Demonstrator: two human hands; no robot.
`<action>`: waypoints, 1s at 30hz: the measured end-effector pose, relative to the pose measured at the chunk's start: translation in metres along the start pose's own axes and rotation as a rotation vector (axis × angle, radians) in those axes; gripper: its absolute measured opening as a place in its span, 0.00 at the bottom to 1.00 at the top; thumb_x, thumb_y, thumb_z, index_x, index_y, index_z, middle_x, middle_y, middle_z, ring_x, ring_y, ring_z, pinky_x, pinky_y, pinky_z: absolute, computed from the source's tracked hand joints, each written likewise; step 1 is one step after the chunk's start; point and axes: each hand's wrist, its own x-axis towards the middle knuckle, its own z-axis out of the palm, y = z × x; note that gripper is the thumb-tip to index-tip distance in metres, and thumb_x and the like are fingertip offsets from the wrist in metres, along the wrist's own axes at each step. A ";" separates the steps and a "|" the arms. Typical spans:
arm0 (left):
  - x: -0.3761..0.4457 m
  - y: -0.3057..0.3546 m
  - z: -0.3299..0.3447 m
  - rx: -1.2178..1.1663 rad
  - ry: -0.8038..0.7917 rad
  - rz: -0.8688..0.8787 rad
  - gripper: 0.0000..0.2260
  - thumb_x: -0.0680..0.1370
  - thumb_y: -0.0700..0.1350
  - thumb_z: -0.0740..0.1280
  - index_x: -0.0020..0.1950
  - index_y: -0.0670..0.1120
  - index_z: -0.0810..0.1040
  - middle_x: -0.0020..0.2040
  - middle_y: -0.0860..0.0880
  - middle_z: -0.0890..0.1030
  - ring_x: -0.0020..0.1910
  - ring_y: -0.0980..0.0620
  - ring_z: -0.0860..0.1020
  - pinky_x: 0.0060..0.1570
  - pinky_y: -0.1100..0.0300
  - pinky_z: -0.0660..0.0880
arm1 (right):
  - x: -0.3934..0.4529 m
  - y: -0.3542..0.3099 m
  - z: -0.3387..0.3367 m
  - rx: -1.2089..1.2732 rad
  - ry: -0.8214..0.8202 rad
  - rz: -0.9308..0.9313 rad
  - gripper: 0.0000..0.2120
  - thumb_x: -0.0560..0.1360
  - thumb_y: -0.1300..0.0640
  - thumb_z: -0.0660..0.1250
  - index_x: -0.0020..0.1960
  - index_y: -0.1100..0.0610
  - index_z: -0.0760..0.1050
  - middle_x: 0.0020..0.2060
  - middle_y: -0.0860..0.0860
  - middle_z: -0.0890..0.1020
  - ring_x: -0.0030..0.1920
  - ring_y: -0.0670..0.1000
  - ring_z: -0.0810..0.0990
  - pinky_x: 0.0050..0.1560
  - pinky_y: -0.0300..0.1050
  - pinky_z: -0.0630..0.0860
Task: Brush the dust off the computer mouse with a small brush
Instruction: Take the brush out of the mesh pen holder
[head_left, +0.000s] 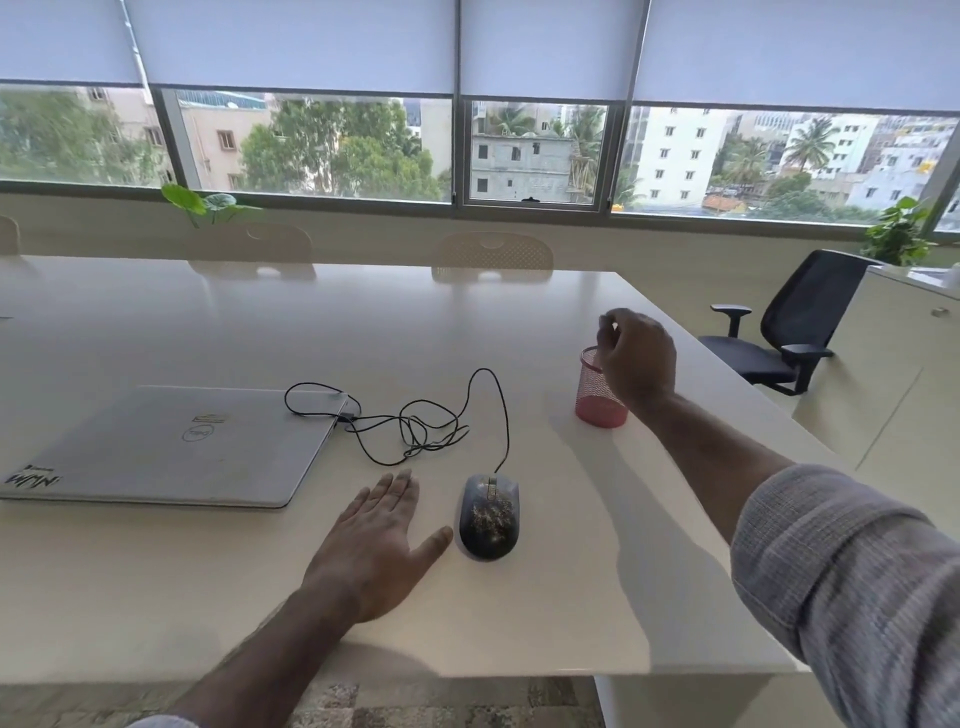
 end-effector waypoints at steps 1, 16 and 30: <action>0.000 0.000 -0.001 -0.002 0.002 0.002 0.39 0.82 0.70 0.48 0.85 0.49 0.42 0.85 0.54 0.41 0.82 0.59 0.40 0.79 0.60 0.37 | -0.001 -0.002 -0.005 0.036 0.025 -0.008 0.10 0.80 0.59 0.63 0.48 0.63 0.81 0.43 0.61 0.85 0.46 0.65 0.82 0.47 0.52 0.74; -0.006 0.004 -0.008 -0.023 -0.018 0.002 0.38 0.83 0.68 0.48 0.85 0.48 0.43 0.85 0.53 0.42 0.83 0.58 0.41 0.79 0.60 0.39 | -0.043 -0.026 -0.049 0.585 0.090 0.548 0.07 0.69 0.62 0.70 0.46 0.57 0.75 0.38 0.61 0.85 0.38 0.61 0.85 0.39 0.53 0.82; -0.009 -0.001 -0.012 -0.361 0.124 0.003 0.33 0.82 0.59 0.66 0.82 0.46 0.63 0.81 0.48 0.67 0.80 0.52 0.64 0.79 0.54 0.61 | -0.149 -0.036 -0.061 1.348 -0.469 1.160 0.07 0.79 0.74 0.61 0.52 0.70 0.77 0.34 0.62 0.86 0.35 0.60 0.87 0.31 0.45 0.84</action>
